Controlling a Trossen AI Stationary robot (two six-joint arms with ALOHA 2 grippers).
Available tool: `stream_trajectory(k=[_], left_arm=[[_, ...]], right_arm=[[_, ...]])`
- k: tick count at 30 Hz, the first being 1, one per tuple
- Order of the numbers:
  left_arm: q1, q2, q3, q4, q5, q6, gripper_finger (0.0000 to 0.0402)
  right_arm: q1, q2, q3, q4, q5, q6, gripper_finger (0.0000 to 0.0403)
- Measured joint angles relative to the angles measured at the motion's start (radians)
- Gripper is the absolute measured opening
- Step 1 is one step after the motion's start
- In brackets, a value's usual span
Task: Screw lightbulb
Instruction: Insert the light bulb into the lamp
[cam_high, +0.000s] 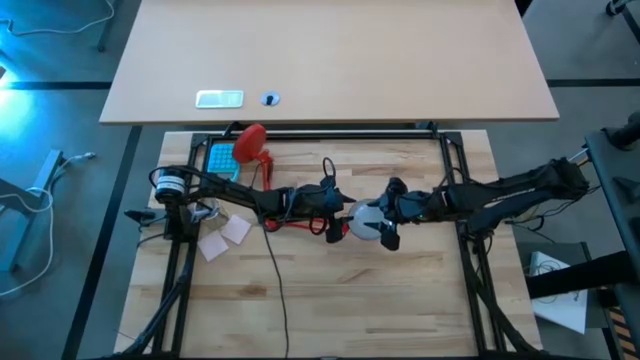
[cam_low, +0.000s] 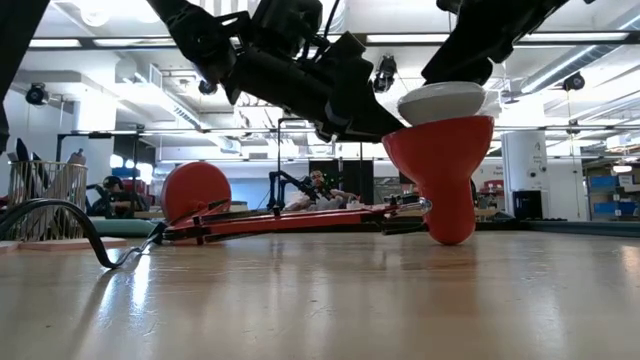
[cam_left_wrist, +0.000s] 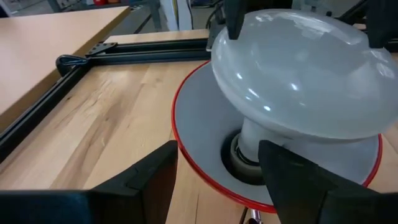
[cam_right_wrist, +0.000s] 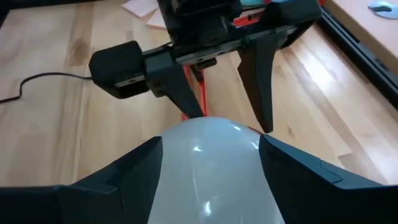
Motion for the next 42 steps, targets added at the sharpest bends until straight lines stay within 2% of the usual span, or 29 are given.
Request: stream_trajectory(k=[4, 9, 12, 16, 20, 23, 30, 34, 37, 40, 42], left_arm=[[-0.012, -0.024, -0.001, -0.035, -0.051, 0.004, 0.0215], [-0.055, -0.141, -0.003, -0.228, -0.21, 0.055, 0.0215], [-0.089, -0.213, -0.004, -0.311, -0.241, 0.026, 0.0215], [-0.153, -0.234, -0.02, -0.263, -0.243, -0.02, 0.0215], [-0.211, -0.168, -0.025, -0.106, -0.346, -0.023, 0.0215], [-0.22, -0.103, -0.018, -0.029, -0.37, -0.026, 0.0215], [-0.212, -0.015, 0.05, -0.006, -0.418, -0.029, 0.0215], [-0.21, -0.005, 0.063, -0.01, -0.422, -0.024, 0.0215], [-0.21, -0.005, 0.062, -0.014, -0.429, -0.025, 0.0215], [-0.21, -0.005, 0.06, -0.028, -0.429, -0.026, 0.0215], [-0.21, -0.005, 0.06, -0.032, -0.43, -0.026, 0.0215]], right_arm=[[0.0, 0.001, 0.0, -0.007, 0.027, 0.007, 0.0254], [0.0, 0.001, -0.001, -0.009, 0.037, 0.015, 0.0254], [0.0, 0.003, -0.001, -0.004, 0.038, 0.015, 0.0252], [0.0, 0.004, -0.002, 0.014, 0.038, 0.011, 0.0253], [0.0, 0.004, -0.003, 0.019, 0.042, 0.012, 0.0253], [0.0, 0.004, -0.003, 0.018, 0.057, 0.016, 0.0254], [-0.001, 0.004, 0.005, 0.002, 0.067, 0.039, 0.0253], [0.001, -0.013, 0.067, -0.104, 0.047, 0.055, 0.026], [0.003, -0.034, 0.138, -0.261, 0.047, 0.054, 0.0268], [0.001, -0.046, 0.202, -0.437, 0.067, 0.074, 0.0276], [0.0, -0.055, 0.222, -0.517, 0.129, 0.094, 0.0277]])
